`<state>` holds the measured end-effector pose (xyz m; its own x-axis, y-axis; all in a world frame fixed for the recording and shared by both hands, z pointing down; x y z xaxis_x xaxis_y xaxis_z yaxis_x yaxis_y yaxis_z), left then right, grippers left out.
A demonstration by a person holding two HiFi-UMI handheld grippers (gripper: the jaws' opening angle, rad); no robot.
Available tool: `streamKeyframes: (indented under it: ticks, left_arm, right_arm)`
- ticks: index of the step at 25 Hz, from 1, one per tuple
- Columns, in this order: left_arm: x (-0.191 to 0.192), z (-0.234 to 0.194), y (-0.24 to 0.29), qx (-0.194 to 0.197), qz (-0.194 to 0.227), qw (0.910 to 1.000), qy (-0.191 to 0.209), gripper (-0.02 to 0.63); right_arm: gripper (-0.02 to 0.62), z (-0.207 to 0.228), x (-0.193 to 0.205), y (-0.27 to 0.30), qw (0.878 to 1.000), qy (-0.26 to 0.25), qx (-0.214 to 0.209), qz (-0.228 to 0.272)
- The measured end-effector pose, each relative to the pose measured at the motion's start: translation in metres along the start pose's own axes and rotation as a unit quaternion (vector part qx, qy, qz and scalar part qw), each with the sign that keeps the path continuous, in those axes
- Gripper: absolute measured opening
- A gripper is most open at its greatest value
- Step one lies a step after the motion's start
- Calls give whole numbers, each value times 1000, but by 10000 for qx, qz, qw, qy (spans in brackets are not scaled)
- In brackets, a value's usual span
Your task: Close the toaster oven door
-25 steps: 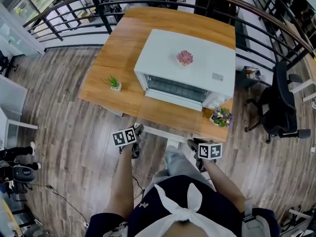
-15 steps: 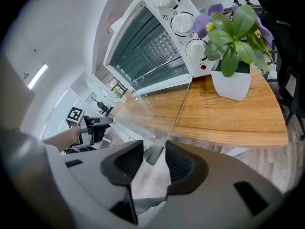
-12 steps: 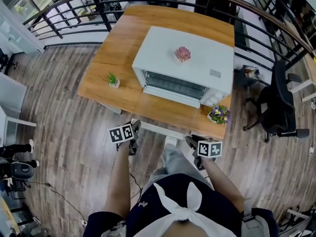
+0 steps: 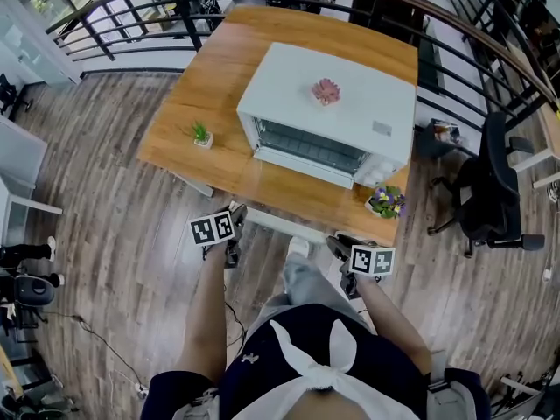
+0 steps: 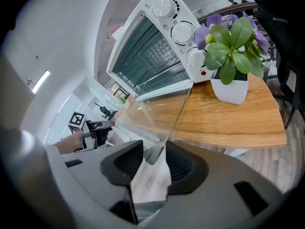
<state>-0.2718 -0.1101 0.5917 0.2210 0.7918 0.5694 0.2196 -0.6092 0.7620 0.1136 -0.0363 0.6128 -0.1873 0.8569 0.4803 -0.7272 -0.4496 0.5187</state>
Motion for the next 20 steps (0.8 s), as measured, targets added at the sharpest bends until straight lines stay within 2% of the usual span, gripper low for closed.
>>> streamKeyframes:
  ticks: [9,14,20]
  left_arm:
    - [-7,5,-6,-33,131,9999,51,216]
    - [-8,7,-10,-51,227,9997,19,215]
    - [-14,11,-16,-55,352,9994,18,213]
  right_arm:
    - [156,-3,-6,-5,9998,50,-127,154]
    - [164,-6,-8,-8,9996,-228,1,135]
    - [164,-11,-11,-13,9992,-115,-123,363]
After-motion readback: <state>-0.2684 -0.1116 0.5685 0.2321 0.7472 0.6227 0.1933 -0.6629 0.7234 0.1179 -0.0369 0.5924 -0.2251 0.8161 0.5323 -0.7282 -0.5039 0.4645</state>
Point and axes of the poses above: the fingertips, and each gripper's own axes: y forward along the fingers, z to its right, x out of its underside, the point moved 10 cm from there along -y, backward along the fingers, and after that the axes turned 9 degrees about -x, right-handed, at the moved point
